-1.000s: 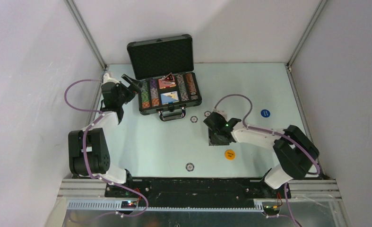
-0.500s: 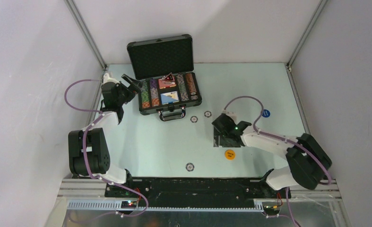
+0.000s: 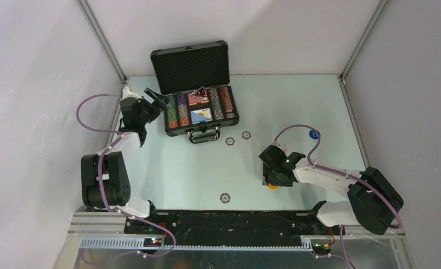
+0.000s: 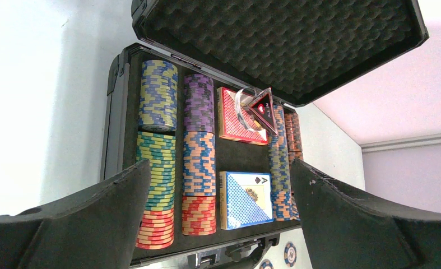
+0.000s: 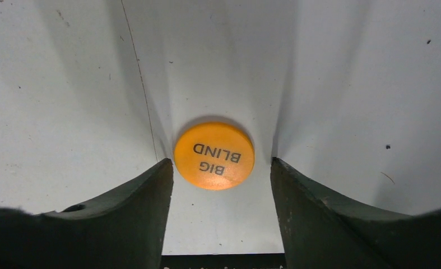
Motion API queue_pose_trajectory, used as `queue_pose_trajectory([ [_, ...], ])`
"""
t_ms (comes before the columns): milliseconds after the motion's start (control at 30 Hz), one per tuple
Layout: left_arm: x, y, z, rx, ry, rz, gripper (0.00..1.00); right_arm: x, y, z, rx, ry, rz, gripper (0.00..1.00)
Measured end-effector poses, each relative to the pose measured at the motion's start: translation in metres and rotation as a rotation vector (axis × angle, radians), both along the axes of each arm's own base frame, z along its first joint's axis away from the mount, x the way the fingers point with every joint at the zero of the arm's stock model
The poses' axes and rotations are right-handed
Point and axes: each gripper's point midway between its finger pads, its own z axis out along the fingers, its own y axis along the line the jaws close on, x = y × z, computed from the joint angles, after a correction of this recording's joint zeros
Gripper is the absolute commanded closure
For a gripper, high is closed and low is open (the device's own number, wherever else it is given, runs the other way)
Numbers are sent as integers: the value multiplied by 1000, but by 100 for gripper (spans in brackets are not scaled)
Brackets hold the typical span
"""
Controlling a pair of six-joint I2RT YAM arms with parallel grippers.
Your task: Pack up texas hold em set
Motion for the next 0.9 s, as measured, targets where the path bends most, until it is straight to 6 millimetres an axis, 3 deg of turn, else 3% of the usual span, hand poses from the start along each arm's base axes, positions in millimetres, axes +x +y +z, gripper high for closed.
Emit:
queue_pose_trajectory([
  [467, 0, 0, -1, 0, 2, 0, 2, 10, 9, -2, -5, -20, 22, 49],
  [900, 0, 0, -1, 0, 2, 0, 2, 34, 54, 1, 78, -69, 81, 50],
])
